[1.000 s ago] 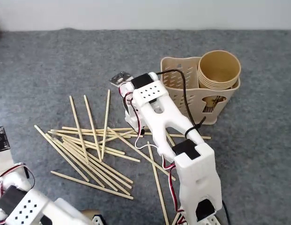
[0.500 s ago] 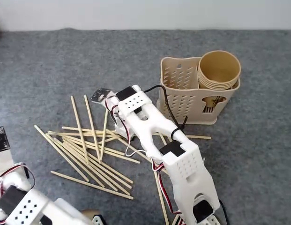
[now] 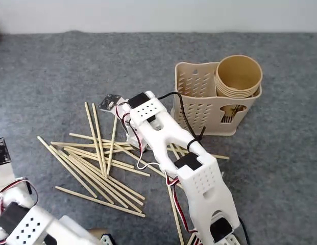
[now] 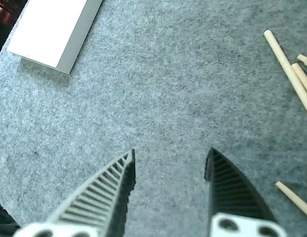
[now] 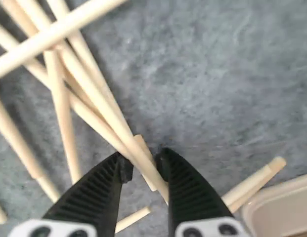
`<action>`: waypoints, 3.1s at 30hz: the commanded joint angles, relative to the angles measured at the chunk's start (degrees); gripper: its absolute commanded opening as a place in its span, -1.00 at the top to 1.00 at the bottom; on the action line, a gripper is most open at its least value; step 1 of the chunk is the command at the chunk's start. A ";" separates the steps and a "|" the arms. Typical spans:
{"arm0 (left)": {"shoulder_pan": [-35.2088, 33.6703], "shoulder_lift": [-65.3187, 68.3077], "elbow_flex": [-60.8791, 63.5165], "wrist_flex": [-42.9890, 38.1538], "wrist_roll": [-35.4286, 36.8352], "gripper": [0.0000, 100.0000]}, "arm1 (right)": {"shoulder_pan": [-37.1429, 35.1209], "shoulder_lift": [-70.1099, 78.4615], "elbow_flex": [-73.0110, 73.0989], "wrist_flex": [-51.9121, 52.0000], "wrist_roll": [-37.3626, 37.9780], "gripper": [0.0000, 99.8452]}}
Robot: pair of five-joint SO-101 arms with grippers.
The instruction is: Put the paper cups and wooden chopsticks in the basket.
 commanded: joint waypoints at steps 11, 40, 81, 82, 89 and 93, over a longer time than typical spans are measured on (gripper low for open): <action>0.44 -0.70 -0.22 -1.14 -0.62 0.55 | -0.66 -19.47 -0.09 12.97 -0.09 0.98; 3.16 -0.70 0.40 -1.05 -0.79 0.55 | 3.30 -52.44 0.09 19.38 -1.67 0.98; 2.99 -0.70 0.48 -0.79 -0.79 0.56 | 36.35 -73.19 8.00 20.09 1.85 0.98; 3.08 -0.70 0.48 -0.79 -0.79 0.56 | 37.32 -74.42 10.02 20.09 3.25 0.98; 3.16 -0.70 0.48 -0.79 -0.79 0.56 | 40.40 -85.32 21.71 20.09 11.52 0.98; 3.16 -0.70 0.48 -0.79 -0.79 0.56 | 40.66 -88.48 25.67 20.00 15.38 0.98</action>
